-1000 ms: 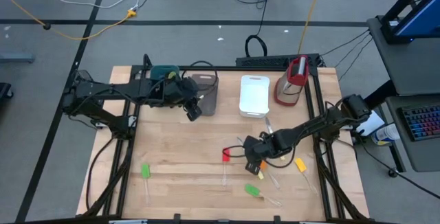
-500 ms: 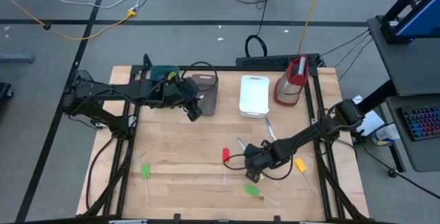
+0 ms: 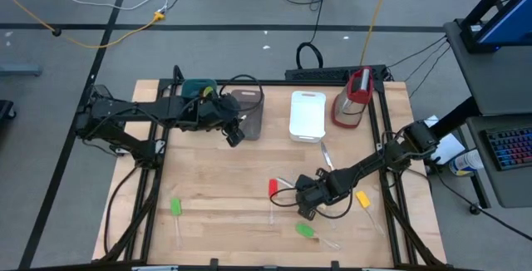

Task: Pick & Place Kitchen Items
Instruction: Put the bottom yellow knife into the black bin

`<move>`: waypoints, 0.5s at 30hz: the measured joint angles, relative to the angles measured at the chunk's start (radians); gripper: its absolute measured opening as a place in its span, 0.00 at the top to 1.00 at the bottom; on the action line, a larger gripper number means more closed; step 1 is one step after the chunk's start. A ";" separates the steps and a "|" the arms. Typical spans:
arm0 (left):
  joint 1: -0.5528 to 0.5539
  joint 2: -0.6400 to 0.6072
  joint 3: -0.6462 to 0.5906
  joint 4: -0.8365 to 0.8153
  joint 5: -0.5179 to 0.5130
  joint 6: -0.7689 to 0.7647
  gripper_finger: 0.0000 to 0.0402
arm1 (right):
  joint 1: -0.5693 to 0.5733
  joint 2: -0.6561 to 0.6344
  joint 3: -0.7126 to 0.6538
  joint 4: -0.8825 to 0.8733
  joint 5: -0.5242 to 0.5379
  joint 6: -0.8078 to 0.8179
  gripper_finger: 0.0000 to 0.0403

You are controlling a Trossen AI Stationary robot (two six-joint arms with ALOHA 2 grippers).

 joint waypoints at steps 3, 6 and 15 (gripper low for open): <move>0.000 0.000 0.000 0.000 0.008 0.000 0.70 | -0.001 0.000 0.000 0.017 0.002 -0.007 0.91; 0.000 0.000 0.000 -0.001 0.010 0.000 0.70 | -0.002 0.001 0.000 0.035 0.004 -0.007 0.91; -0.011 0.000 0.000 -0.002 0.012 0.001 0.70 | -0.024 -0.060 -0.002 0.062 0.003 -0.034 0.91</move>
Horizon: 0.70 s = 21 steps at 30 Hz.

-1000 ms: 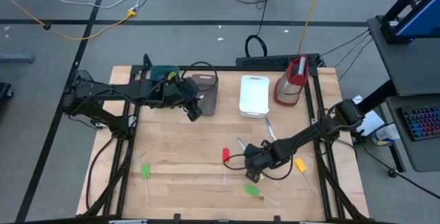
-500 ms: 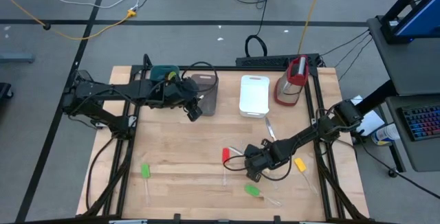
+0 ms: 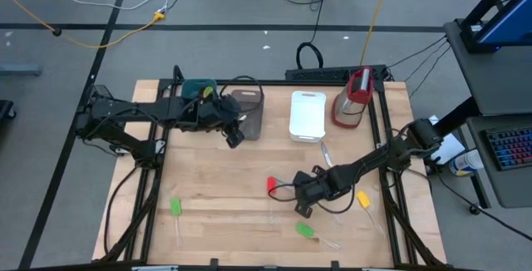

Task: Pick & Place Kitchen Items
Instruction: Put the bottom yellow knife into the black bin

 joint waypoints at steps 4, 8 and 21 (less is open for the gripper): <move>-0.017 0.000 0.000 -0.001 0.001 0.002 0.70 | -0.022 -0.056 0.000 -0.007 0.005 -0.042 0.91; -0.043 0.000 0.000 -0.002 0.001 0.002 0.70 | -0.053 -0.096 0.000 -0.010 0.007 -0.091 0.90; -0.131 0.000 0.000 -0.063 -0.033 -0.058 0.70 | -0.160 -0.105 0.000 0.164 0.056 -0.340 0.90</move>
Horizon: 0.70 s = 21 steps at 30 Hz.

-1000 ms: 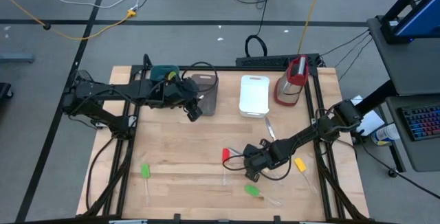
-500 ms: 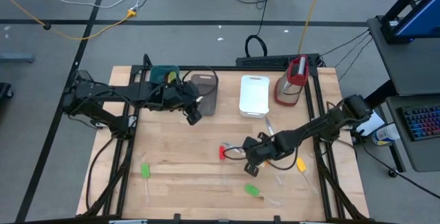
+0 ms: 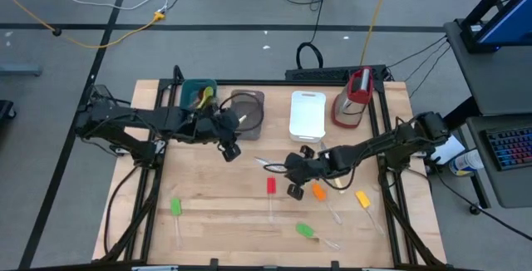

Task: Pick & Place Kitchen Items
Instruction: Put the bottom yellow knife into the black bin

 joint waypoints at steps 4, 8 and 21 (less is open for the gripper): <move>-0.061 0.000 0.000 -0.069 -0.121 -0.059 0.70 | -0.016 0.000 0.000 0.098 -0.004 -0.084 0.90; -0.150 -0.050 -0.015 -0.130 -0.210 -0.126 0.70 | -0.032 -0.021 0.000 0.098 -0.003 -0.100 0.90; -0.320 -0.353 -0.416 0.224 -0.291 -0.082 0.70 | -0.092 -0.073 0.002 0.264 -0.033 -0.260 0.89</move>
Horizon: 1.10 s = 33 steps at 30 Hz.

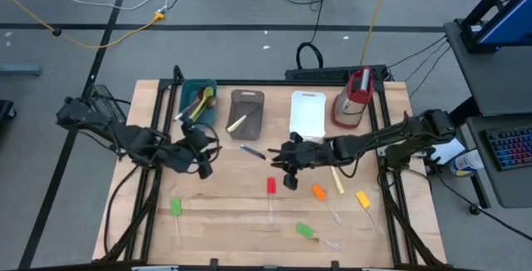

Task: Pick & Place Kitchen Items
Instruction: Put the bottom yellow knife into the black bin

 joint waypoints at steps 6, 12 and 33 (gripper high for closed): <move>-0.014 -0.037 -0.224 0.364 0.012 0.125 0.70 | -0.024 0.000 0.000 0.153 0.003 -0.081 0.89; -0.015 0.020 -0.417 0.806 0.014 0.177 0.70 | -0.030 0.000 0.000 0.267 0.002 -0.155 0.89; 0.107 0.171 -0.484 1.163 0.171 0.176 0.70 | -0.039 0.111 -0.001 0.516 -0.025 -0.181 0.89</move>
